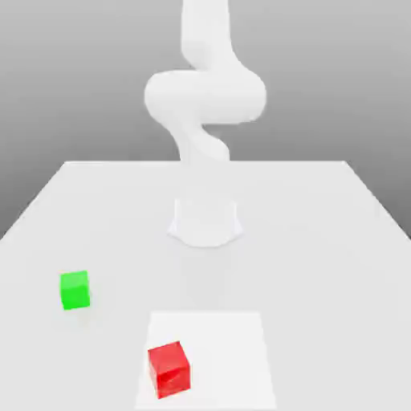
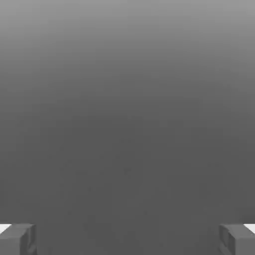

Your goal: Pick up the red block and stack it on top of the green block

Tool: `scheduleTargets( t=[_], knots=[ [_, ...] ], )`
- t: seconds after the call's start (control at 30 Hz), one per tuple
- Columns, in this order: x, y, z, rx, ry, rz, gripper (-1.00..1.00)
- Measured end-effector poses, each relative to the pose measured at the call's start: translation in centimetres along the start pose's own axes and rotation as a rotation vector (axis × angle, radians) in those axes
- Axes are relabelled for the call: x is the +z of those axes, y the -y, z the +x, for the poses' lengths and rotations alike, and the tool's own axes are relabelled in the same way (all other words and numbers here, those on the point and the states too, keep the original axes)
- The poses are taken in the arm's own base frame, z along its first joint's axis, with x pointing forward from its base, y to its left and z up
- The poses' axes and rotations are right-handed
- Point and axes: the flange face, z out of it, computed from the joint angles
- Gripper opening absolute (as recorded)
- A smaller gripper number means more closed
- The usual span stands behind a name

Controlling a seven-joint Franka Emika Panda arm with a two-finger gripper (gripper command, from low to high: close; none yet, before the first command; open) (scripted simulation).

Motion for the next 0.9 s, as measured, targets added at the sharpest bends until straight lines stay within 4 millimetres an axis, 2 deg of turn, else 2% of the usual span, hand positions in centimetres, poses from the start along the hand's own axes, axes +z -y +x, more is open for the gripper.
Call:
scheduleTargets(
  t=[0.1,0.2,0.33,0.47,0.67,0.8,0.9],
  knots=[
    [6.6,-0.7,-0.4,0.119,0.014,-0.109,0.0],
    [12.7,-2.3,-1.0,0.234,0.027,-0.208,0.0],
    [20.3,-5.5,-2.2,0.39,0.046,-0.333,0.0],
    [26.9,-9.6,-4.1,0.55,0.068,-0.45,0.0],
    [34.9,-16.6,-8.2,0.802,0.108,-0.616,0.0],
    [38.8,-20.8,-12.1,0.97,0.145,-0.718,0.0],
    [41.5,-22.8,-13.9,1.009,0.153,-0.738,0.0]
  ],
)
